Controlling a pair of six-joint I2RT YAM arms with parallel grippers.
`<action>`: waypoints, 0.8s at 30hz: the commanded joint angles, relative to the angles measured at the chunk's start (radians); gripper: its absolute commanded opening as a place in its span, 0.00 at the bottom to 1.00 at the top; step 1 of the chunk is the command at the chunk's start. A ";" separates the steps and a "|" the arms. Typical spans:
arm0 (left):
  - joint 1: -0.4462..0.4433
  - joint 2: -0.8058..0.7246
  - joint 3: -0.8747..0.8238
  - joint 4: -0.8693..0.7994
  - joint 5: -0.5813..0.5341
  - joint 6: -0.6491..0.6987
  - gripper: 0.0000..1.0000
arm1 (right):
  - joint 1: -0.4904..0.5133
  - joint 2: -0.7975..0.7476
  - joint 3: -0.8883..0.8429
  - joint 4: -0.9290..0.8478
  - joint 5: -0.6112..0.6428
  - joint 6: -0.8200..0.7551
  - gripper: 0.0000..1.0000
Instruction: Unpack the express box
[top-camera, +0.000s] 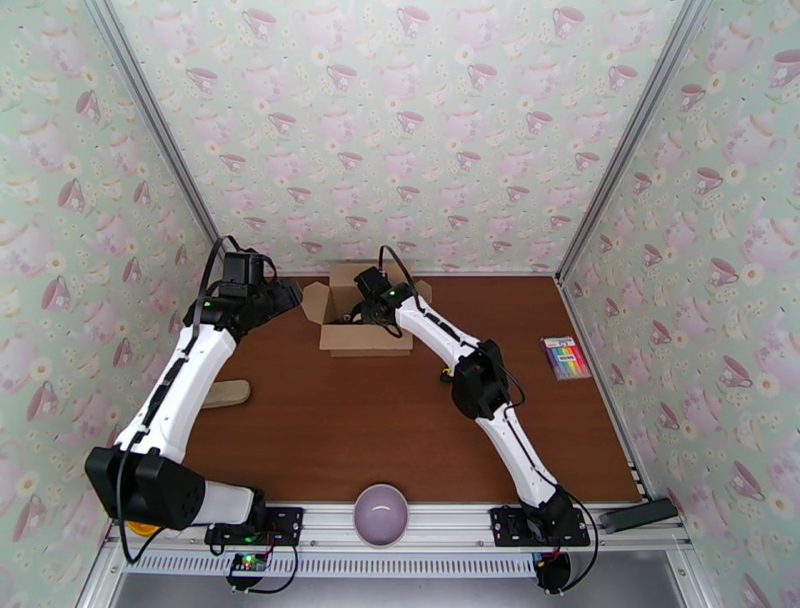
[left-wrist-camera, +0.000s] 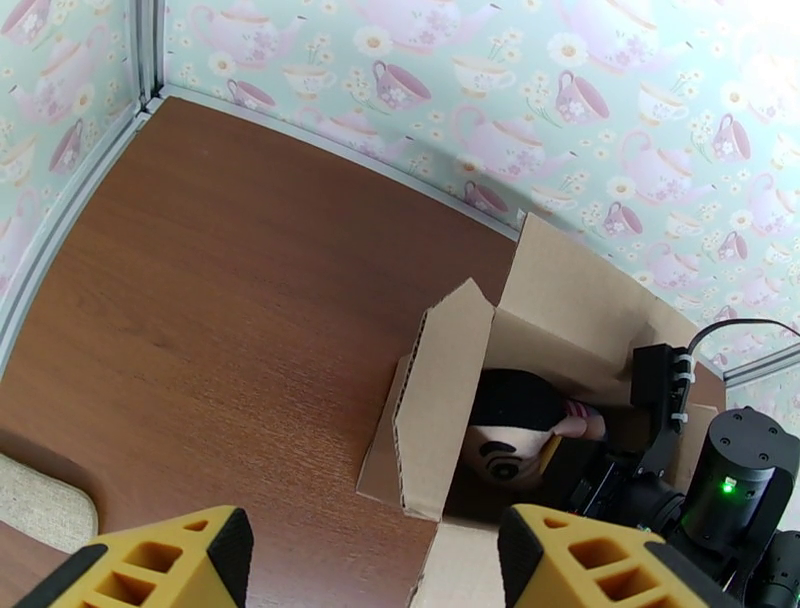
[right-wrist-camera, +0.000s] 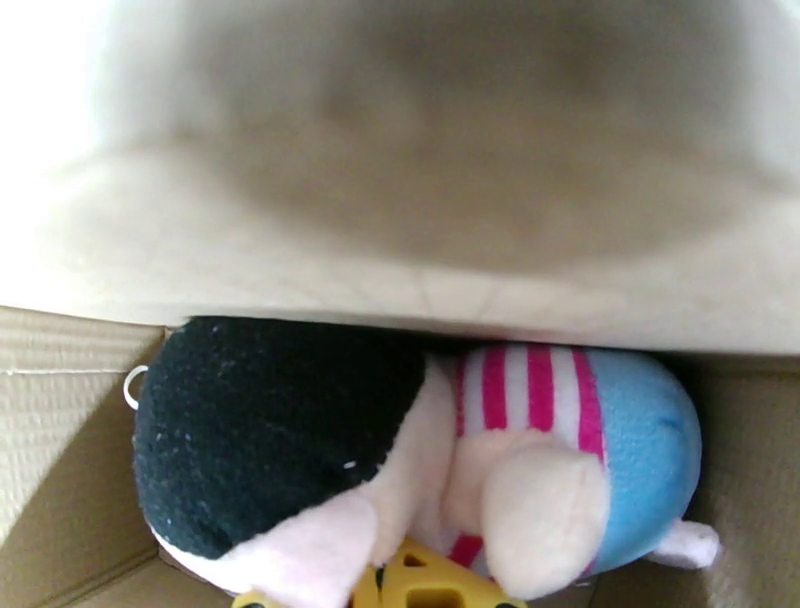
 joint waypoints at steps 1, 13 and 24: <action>0.008 -0.039 0.006 -0.003 0.019 0.001 0.71 | -0.022 -0.091 -0.023 0.043 0.030 0.036 0.00; 0.009 -0.072 -0.021 0.009 0.014 -0.013 0.71 | -0.041 -0.192 -0.011 0.070 -0.009 0.033 0.00; 0.009 -0.090 -0.046 0.017 0.010 -0.026 0.70 | -0.042 -0.251 0.026 0.071 -0.037 0.008 0.00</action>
